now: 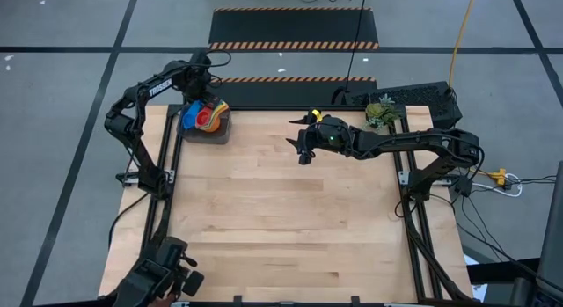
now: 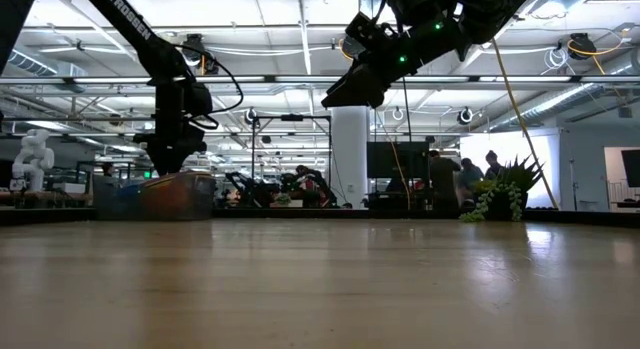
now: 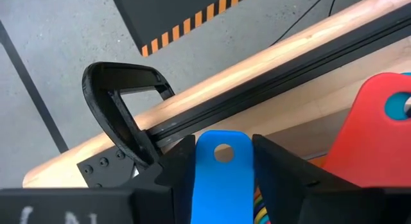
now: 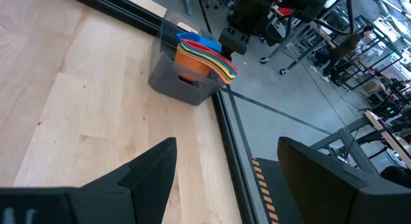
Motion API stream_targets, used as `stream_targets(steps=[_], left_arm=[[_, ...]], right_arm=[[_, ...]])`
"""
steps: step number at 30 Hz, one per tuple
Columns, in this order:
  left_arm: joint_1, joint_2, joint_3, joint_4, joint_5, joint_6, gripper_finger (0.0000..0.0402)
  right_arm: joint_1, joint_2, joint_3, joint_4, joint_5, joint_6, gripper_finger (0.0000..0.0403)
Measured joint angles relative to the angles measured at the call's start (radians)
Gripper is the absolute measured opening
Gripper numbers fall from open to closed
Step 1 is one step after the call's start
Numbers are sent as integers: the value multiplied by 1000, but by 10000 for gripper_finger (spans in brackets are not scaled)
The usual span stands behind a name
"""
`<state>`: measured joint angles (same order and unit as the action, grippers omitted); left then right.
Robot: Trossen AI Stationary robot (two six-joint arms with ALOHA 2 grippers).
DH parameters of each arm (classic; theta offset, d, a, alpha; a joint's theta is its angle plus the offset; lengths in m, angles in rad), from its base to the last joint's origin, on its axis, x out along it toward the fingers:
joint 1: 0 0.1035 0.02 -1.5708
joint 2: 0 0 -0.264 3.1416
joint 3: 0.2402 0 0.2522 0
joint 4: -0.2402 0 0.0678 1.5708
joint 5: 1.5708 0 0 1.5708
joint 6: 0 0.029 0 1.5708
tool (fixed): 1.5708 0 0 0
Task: Nest measuring cups in basket
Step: Stack the blue measuring cup on top of the red measuring cup
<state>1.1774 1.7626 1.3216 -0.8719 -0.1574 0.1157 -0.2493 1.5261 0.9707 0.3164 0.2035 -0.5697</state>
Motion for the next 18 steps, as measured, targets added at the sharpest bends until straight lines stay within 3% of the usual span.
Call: stream_targets(steps=[18], left_arm=[[0,-2,0,1,-27,7,135]], right_arm=[[0,0,0,0,0,0,265]])
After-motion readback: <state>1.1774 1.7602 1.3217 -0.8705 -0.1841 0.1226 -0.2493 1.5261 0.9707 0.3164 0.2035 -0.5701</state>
